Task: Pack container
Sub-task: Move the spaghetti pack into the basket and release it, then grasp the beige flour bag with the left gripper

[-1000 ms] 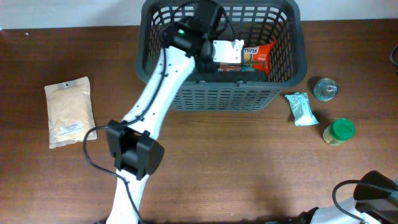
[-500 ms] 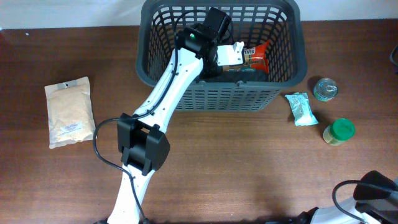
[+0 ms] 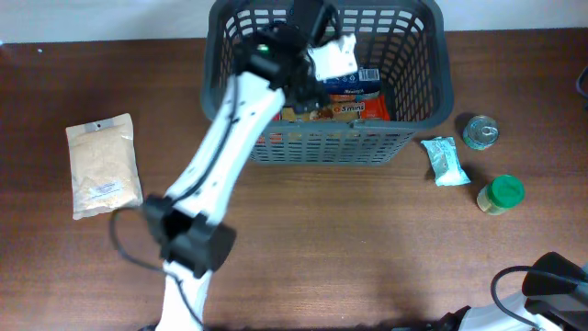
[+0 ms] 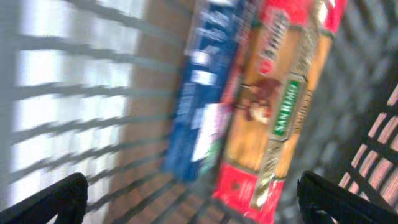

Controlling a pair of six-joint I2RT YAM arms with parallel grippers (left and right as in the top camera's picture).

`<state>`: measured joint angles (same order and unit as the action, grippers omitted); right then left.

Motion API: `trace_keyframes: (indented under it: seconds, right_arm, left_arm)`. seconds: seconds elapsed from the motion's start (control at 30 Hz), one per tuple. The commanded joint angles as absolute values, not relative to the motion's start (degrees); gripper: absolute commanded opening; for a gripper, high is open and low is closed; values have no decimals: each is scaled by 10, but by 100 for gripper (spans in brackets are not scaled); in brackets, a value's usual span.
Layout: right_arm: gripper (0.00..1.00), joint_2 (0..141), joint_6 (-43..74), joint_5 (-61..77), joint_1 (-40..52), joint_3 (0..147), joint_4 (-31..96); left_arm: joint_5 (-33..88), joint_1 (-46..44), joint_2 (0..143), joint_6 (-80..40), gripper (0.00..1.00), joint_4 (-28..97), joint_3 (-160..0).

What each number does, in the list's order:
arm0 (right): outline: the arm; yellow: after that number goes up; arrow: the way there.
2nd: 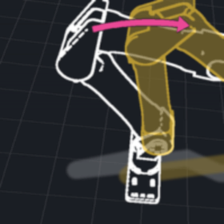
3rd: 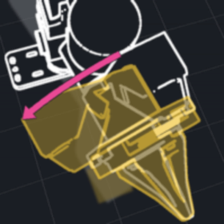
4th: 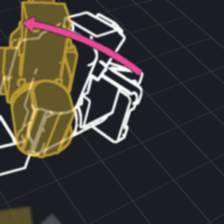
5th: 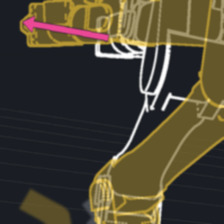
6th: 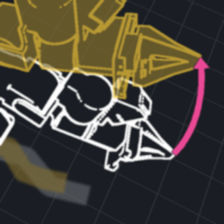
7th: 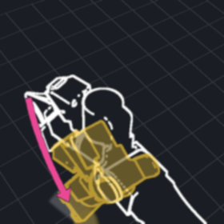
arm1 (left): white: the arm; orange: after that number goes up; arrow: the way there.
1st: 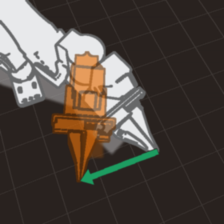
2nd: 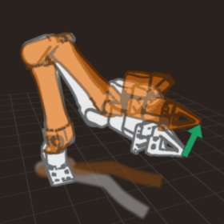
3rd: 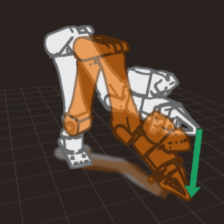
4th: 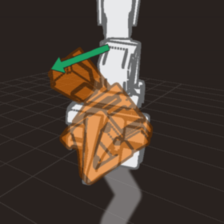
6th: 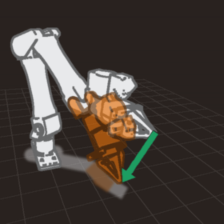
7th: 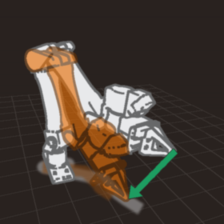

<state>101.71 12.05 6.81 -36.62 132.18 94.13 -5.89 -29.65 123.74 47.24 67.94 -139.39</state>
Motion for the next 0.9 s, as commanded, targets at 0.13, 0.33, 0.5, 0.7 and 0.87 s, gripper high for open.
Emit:
trace_keyframes:
  seconds: [0.13, 0.33, 0.5, 0.7, 0.87]
  right_arm:
    - [99, 1019, 125, 71, -368, 1324, 941]
    - [99, 1019, 125, 71, -368, 1324, 941]
    - [99, 1019, 125, 71, -368, 1324, 941]
    - [99, 1019, 125, 71, -368, 1324, 941]
    - [99, 1019, 125, 71, -368, 1324, 941]
  left_arm:
    - [-193, -245, 1046, 351, 99, 722, -1426]
    - [-202, -90, 1007, 206, 99, 820, -1426]
    - [-135, 65, 1035, 89, 99, 893, -1356]
    - [-62, 150, 1093, 84, 96, 814, -1178]
    - [-62, 168, 1151, 84, 93, 754, -1078]
